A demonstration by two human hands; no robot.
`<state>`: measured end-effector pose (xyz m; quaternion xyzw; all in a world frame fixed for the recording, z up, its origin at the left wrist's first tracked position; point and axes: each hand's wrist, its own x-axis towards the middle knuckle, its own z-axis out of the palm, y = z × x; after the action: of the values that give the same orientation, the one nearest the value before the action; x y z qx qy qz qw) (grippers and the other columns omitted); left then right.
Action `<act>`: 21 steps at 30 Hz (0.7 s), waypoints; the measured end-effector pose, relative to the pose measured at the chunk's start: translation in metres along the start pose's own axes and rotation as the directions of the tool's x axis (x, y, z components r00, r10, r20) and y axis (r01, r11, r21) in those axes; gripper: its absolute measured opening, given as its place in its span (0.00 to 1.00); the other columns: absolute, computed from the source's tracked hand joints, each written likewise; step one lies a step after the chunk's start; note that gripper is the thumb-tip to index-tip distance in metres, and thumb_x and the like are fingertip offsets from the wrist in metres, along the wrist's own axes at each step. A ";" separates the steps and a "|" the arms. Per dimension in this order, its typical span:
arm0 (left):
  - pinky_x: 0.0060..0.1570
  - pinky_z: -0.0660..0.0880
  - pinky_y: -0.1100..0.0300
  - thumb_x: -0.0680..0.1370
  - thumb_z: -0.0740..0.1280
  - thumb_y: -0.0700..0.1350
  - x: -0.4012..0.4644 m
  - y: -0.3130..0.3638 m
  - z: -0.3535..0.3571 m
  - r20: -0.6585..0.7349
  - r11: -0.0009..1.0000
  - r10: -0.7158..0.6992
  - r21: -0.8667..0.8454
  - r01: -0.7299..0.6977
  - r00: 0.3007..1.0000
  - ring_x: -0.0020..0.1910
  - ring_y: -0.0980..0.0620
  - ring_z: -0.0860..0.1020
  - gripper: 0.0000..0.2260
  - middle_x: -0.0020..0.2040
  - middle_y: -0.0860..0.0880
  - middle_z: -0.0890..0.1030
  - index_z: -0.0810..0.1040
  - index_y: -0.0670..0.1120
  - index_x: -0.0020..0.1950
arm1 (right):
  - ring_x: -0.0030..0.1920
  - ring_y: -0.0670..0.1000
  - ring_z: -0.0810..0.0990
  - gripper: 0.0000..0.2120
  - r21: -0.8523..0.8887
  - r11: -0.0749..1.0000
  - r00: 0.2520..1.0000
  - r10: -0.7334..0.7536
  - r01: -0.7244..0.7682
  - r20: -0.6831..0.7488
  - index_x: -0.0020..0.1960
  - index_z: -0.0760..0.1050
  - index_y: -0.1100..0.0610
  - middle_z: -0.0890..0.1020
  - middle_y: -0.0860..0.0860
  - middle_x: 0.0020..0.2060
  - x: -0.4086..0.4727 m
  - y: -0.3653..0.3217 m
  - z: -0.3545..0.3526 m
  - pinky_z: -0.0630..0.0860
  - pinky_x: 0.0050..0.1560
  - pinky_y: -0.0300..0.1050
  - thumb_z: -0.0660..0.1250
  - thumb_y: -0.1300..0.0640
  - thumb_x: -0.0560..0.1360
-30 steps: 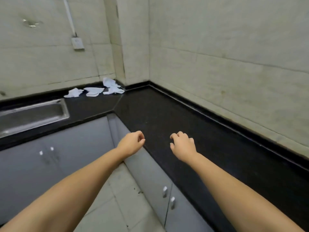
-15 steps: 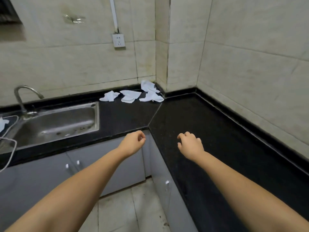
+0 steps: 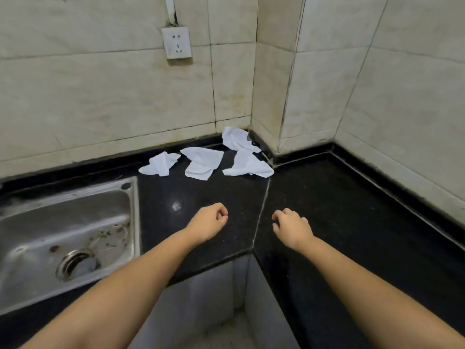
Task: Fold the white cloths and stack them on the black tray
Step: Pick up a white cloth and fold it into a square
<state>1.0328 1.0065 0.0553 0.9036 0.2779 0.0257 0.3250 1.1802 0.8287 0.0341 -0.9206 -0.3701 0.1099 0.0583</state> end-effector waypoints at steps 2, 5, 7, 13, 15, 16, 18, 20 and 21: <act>0.43 0.70 0.60 0.78 0.62 0.44 0.042 -0.011 -0.014 0.041 1.000 0.011 0.018 -0.012 0.999 0.41 0.53 0.74 0.05 0.37 0.54 0.75 0.77 0.46 0.51 | 0.62 0.56 0.73 0.15 0.023 0.999 0.999 0.042 -0.042 0.019 0.64 0.70 0.53 0.73 0.54 0.61 0.035 -0.007 -0.001 0.69 0.60 0.52 0.56 0.52 0.80; 0.46 0.73 0.58 0.78 0.62 0.44 0.095 -0.024 -0.024 0.083 1.000 -0.005 0.011 0.004 0.997 0.42 0.52 0.75 0.06 0.40 0.52 0.76 0.77 0.45 0.52 | 0.61 0.57 0.73 0.14 0.056 0.994 0.995 0.086 -0.089 0.047 0.62 0.72 0.53 0.74 0.54 0.60 0.078 -0.013 -0.001 0.69 0.59 0.52 0.56 0.53 0.79; 0.47 0.73 0.57 0.78 0.62 0.44 0.128 -0.030 -0.023 0.125 1.000 -0.016 0.012 0.014 0.992 0.44 0.51 0.76 0.07 0.43 0.50 0.77 0.77 0.45 0.53 | 0.60 0.57 0.74 0.14 0.062 0.992 0.993 0.108 -0.110 0.042 0.62 0.72 0.53 0.74 0.54 0.59 0.112 -0.012 -0.003 0.70 0.59 0.52 0.56 0.54 0.79; 0.56 0.73 0.53 0.78 0.62 0.44 0.224 -0.043 -0.013 0.089 0.999 -0.048 0.007 0.048 0.995 0.54 0.46 0.77 0.12 0.53 0.45 0.78 0.74 0.44 0.61 | 0.59 0.58 0.75 0.14 0.126 0.991 0.998 0.038 -0.032 -0.045 0.62 0.75 0.54 0.75 0.55 0.60 0.234 -0.010 -0.010 0.71 0.57 0.52 0.56 0.60 0.79; 0.60 0.72 0.52 0.79 0.62 0.44 0.257 -0.047 -0.006 0.047 0.997 -0.075 0.010 0.075 0.996 0.58 0.45 0.75 0.16 0.58 0.43 0.75 0.71 0.44 0.66 | 0.61 0.59 0.73 0.17 0.139 0.989 0.997 -0.039 0.047 -0.064 0.64 0.74 0.54 0.73 0.56 0.60 0.280 -0.008 -0.008 0.71 0.58 0.53 0.57 0.63 0.77; 0.62 0.71 0.51 0.79 0.62 0.44 0.273 -0.049 -0.001 0.040 0.996 -0.085 0.021 0.085 0.996 0.61 0.44 0.73 0.18 0.61 0.42 0.74 0.69 0.44 0.68 | 0.61 0.60 0.72 0.19 0.139 0.986 0.995 -0.081 0.088 -0.059 0.66 0.72 0.54 0.72 0.57 0.61 0.300 -0.006 -0.006 0.72 0.58 0.54 0.58 0.65 0.76; 0.65 0.68 0.50 0.79 0.62 0.45 0.298 -0.052 0.010 0.044 0.993 -0.114 0.029 0.112 0.993 0.65 0.43 0.70 0.22 0.66 0.41 0.70 0.64 0.43 0.72 | 0.64 0.61 0.69 0.24 0.103 0.983 0.988 -0.151 0.151 -0.007 0.70 0.68 0.53 0.69 0.57 0.65 0.332 -0.005 0.000 0.70 0.60 0.57 0.58 0.66 0.76; 0.66 0.67 0.50 0.79 0.62 0.46 0.314 -0.055 0.021 0.072 0.990 -0.139 0.040 0.136 0.988 0.66 0.43 0.69 0.23 0.67 0.41 0.69 0.62 0.43 0.73 | 0.67 0.59 0.65 0.26 0.020 0.983 0.975 -0.186 0.185 0.120 0.73 0.63 0.52 0.65 0.56 0.69 0.352 -0.003 0.007 0.68 0.64 0.57 0.57 0.64 0.76; 0.65 0.68 0.49 0.79 0.63 0.46 0.318 -0.057 0.026 0.091 0.987 -0.149 0.066 0.143 0.985 0.65 0.43 0.69 0.22 0.65 0.41 0.70 0.64 0.43 0.71 | 0.68 0.59 0.64 0.25 -0.023 0.981 0.965 -0.187 0.195 0.185 0.73 0.63 0.52 0.64 0.55 0.70 0.358 -0.001 0.010 0.67 0.65 0.57 0.57 0.62 0.77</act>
<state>1.2793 1.1924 -0.0422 0.8903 0.3281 -0.0497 0.3118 1.4282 1.0783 -0.0322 -0.8678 -0.4631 0.1795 0.0156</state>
